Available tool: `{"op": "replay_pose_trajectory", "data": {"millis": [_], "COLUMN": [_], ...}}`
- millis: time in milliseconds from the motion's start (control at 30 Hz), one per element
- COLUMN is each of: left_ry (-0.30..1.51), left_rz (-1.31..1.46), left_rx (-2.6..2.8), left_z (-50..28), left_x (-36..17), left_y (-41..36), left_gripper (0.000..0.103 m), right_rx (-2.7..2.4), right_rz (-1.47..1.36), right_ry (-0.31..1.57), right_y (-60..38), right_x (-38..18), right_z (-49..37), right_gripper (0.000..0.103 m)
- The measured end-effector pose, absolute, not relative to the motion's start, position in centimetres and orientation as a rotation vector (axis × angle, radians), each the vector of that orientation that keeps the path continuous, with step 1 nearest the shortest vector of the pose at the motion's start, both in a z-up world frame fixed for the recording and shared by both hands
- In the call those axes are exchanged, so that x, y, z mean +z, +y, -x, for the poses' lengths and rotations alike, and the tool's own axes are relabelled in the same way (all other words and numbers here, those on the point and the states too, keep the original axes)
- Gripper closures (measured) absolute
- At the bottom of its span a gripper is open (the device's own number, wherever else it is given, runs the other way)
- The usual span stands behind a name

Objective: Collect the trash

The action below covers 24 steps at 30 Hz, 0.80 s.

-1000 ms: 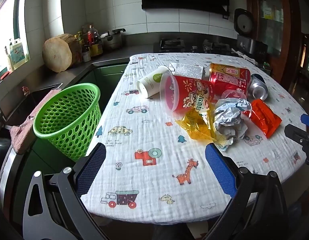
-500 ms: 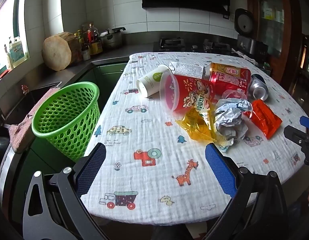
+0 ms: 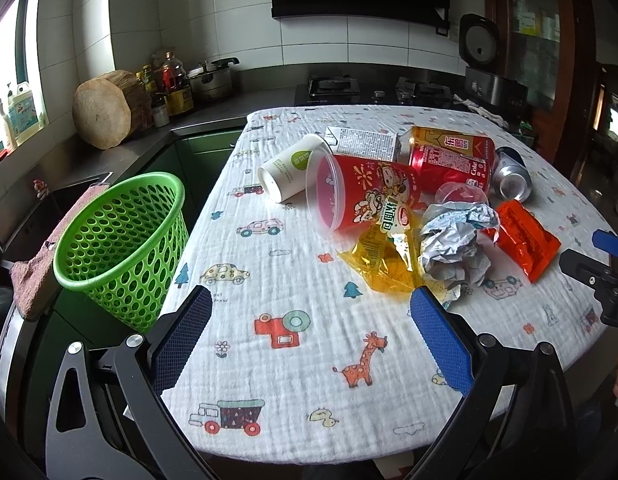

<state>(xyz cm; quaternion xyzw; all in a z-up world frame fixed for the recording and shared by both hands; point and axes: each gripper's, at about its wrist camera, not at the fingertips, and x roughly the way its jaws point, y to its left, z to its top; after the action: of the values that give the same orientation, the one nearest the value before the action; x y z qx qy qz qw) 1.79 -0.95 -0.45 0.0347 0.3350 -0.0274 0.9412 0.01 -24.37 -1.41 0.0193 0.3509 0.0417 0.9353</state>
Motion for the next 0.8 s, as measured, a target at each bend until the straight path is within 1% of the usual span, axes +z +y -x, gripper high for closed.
{"op": "replay_pose_trajectory", "data": {"millis": [300,800], "left_ry": [0.683,0.702], "left_rz": [-0.074,-0.04], "left_rx": [-0.106,-0.272], "left_z": [-2.5,-3.6], "left_x": [-0.6,-0.7], "left_y": [-1.5,-2.4], "left_gripper": [0.005,0.006], "right_rx": [0.098,0.16], "right_rz": [-0.029,0.013], "right_ry": [0.741,0.834], "right_y": [-25.3,-26.6], "right_x": [-2.3,-4.7], "right_z": [-1.8,-8.0], "right_gripper": [0.006,0.007]}}
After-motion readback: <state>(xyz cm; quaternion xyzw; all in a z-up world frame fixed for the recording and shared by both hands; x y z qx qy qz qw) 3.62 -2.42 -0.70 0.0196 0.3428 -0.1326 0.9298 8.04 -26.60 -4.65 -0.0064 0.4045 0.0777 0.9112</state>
